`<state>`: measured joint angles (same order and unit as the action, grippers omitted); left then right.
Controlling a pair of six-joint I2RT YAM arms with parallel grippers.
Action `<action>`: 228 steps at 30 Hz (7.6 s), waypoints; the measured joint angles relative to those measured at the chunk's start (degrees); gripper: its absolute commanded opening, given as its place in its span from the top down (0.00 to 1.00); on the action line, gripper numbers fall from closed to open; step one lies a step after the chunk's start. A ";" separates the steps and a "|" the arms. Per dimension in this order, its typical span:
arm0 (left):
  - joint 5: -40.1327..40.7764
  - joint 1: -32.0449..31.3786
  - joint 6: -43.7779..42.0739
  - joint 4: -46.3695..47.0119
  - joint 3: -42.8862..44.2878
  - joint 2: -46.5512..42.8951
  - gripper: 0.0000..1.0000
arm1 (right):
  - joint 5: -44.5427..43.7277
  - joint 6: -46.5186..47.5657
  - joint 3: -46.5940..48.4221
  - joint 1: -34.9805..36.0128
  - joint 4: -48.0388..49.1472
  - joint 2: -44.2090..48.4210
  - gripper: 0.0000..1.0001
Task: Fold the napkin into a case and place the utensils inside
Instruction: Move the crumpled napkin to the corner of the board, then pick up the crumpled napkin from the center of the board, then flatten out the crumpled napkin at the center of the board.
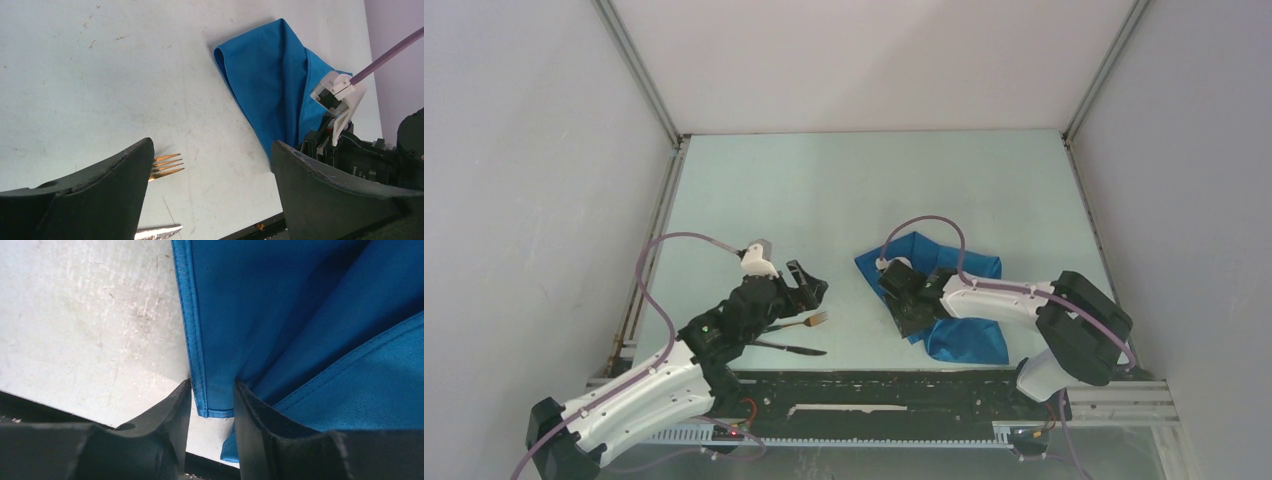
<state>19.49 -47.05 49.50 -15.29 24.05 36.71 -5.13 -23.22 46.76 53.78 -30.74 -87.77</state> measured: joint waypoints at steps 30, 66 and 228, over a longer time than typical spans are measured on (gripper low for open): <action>-20.39 -7.30 7.39 23.82 12.57 47.06 0.48 | 24.46 -0.66 -3.30 -35.58 -3.21 32.81 1.00; -20.85 -14.36 52.50 -30.95 58.07 80.26 0.62 | 28.33 1.51 -3.43 -39.19 -4.17 36.24 1.00; -39.23 18.45 -24.96 -17.84 40.06 35.74 0.01 | -6.27 -23.17 -6.95 -62.29 -17.53 9.38 0.46</action>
<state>-19.75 -28.60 24.53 -33.12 64.12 72.44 -11.40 -46.39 39.81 -8.51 -48.27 -78.39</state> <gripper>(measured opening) 0.990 0.562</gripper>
